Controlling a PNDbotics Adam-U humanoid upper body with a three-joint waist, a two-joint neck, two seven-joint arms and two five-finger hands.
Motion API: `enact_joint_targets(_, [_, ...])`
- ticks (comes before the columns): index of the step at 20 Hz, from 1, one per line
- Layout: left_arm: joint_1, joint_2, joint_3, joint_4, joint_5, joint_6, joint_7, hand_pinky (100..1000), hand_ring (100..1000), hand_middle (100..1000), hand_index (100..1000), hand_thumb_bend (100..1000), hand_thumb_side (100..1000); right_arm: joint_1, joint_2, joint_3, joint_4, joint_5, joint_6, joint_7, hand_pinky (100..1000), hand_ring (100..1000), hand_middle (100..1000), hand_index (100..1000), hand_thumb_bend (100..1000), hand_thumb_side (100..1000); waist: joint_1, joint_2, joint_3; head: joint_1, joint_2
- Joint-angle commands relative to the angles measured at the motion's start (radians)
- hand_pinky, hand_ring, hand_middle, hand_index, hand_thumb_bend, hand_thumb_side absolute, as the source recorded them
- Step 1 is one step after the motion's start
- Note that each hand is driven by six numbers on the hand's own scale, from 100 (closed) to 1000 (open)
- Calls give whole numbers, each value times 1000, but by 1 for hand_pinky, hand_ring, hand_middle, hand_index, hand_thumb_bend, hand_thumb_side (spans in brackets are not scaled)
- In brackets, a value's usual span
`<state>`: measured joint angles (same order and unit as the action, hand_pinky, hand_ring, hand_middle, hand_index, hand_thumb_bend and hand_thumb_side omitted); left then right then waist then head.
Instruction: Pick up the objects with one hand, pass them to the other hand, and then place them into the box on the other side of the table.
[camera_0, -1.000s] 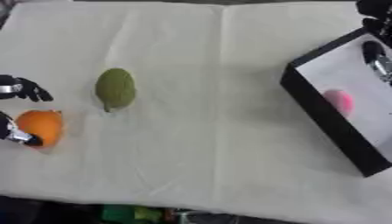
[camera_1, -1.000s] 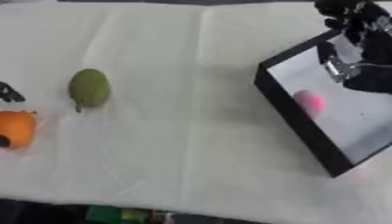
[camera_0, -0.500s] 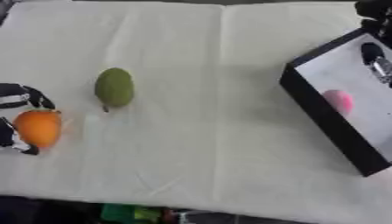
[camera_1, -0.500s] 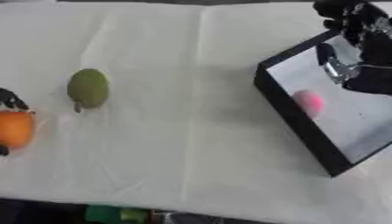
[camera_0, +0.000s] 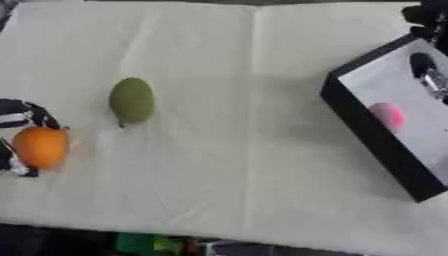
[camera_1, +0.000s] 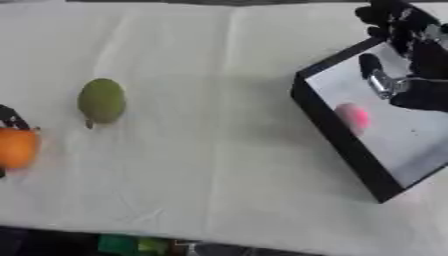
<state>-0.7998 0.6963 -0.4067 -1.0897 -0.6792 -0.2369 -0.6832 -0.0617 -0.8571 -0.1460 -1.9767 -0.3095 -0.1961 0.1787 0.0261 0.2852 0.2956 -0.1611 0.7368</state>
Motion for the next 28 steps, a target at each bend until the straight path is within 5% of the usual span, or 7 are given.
enact_joint_targets(1, [-12,40,17,-20,5,16,9,801,791,748,806,377,100,-4,-17,-5,-5,8,-3,5,1000,1000,910,1000,100,203,0,-20,2,-2,0])
enact_joint_targets(4, [-12,40,16,-39,-1,30,38,713,693,640,712,223,100,-3,-17,-5,-4,8,-3,7,1000,1000,910,1000,100,206,-2,-21,2,-1,2])
enact_joint_targets(12, [-18,49,37,-104,-7,32,119,622,536,490,561,136,100,-3,-20,-9,-11,-9,-4,6,1000,1000,908,1000,100,221,-4,-25,3,-6,2])
enact_joint_targets(20, [-68,24,101,-221,23,46,245,624,526,478,560,112,100,-19,-33,-12,-23,-45,-25,3,1000,1000,908,1000,100,169,-7,-30,3,-20,3])
enact_joint_targets(28, [-105,-106,144,-250,42,68,311,628,518,466,573,100,100,-85,-70,28,-23,-77,-77,65,1000,1000,919,1000,100,147,-14,-37,-7,-49,-6])
